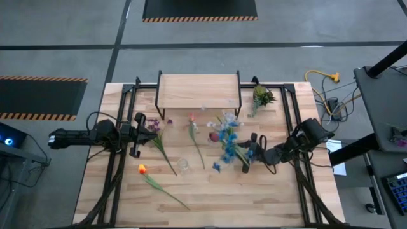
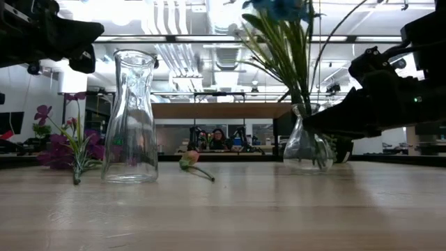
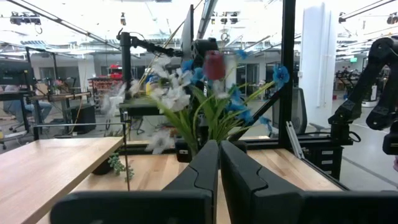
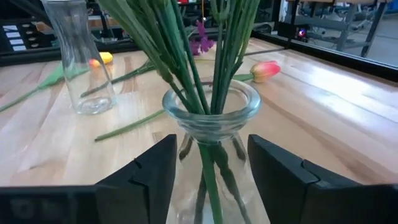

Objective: Pick and place flowers into a vace then onto a shelf
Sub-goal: Adjust the right transparent crystal vase, then put the purple flowers into the left crystal vase

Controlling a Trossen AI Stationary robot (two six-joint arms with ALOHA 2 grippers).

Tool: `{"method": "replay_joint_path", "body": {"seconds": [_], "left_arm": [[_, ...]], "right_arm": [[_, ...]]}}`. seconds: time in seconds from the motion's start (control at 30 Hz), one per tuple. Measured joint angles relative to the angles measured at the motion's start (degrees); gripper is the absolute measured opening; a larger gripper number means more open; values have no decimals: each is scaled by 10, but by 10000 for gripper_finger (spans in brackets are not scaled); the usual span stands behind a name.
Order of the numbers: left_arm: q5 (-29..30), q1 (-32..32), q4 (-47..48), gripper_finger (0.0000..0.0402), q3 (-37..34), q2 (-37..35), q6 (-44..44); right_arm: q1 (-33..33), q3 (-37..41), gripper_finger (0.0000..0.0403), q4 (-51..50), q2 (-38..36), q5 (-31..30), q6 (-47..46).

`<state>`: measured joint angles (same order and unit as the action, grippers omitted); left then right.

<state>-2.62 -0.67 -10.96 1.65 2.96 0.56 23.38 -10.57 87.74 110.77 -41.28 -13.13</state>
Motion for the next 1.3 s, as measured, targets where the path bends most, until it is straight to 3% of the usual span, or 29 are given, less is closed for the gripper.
{"method": "replay_joint_path", "body": {"seconds": [0.43,0.73,0.93,1.2,1.3], "left_arm": [[0,0,0,0,0,0,0],[0,0,0,0,0,0,0],[0,0,0,0,0,0,0],[0,0,0,0,0,0,0],[0,0,0,0,0,0,0]], "right_arm": [[52,52,205,5,-130,0,0],[113,75,204,-66,-251,17,-31],[136,56,194,-211,-353,10,-24],[141,3,184,-539,-541,8,-25],[138,-4,179,-619,-611,-4,-23]]}}
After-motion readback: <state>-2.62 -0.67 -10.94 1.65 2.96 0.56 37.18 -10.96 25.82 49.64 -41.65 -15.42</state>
